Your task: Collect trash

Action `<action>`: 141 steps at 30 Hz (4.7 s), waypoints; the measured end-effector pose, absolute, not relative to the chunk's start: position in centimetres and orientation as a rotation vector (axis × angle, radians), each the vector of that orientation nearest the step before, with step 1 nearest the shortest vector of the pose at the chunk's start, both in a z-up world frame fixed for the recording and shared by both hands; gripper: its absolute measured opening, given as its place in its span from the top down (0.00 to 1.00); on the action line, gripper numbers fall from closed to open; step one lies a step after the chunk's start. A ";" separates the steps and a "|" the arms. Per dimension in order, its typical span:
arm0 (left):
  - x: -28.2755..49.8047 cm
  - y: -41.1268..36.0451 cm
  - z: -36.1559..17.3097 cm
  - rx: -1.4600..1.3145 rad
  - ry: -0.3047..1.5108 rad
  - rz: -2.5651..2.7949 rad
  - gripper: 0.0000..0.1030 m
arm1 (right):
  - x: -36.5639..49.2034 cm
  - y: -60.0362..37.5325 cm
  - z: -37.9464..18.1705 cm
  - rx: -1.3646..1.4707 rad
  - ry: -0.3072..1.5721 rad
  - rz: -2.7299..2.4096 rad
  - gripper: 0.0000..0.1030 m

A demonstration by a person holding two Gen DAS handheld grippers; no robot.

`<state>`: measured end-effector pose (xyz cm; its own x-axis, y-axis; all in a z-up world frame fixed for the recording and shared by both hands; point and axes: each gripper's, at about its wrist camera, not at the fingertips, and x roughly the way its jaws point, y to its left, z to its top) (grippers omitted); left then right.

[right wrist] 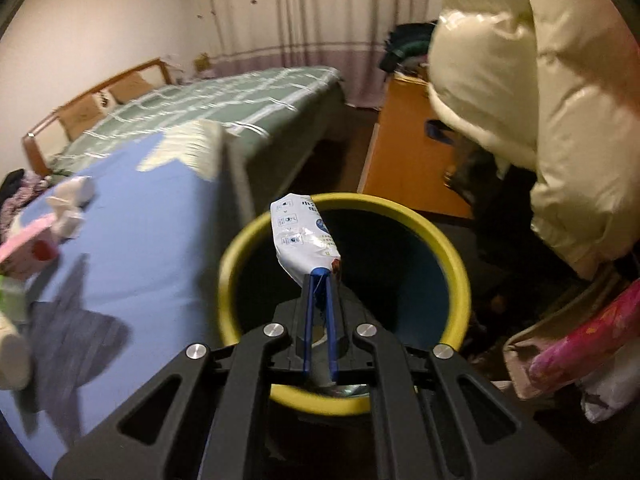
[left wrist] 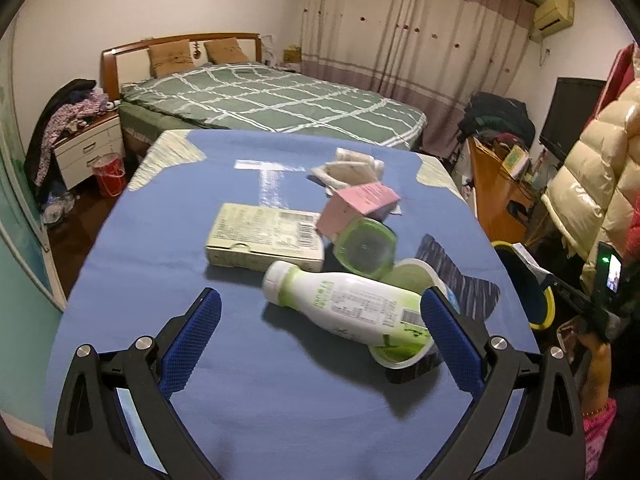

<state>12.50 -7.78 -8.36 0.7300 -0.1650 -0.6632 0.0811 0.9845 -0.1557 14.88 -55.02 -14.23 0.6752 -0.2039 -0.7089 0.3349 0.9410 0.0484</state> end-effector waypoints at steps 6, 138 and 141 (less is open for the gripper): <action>12.8 -9.9 -8.5 -0.081 0.748 -0.201 0.05 | 16.3 -56.7 -15.7 0.177 0.804 -0.387 0.91; 19.5 -33.4 -13.6 0.207 0.844 -0.481 0.22 | 7.3 -57.7 -14.9 0.318 0.680 -0.283 0.65; 19.8 -34.6 -12.9 0.209 0.834 -0.498 0.22 | 6.9 -58.0 -15.2 0.328 0.686 -0.287 0.65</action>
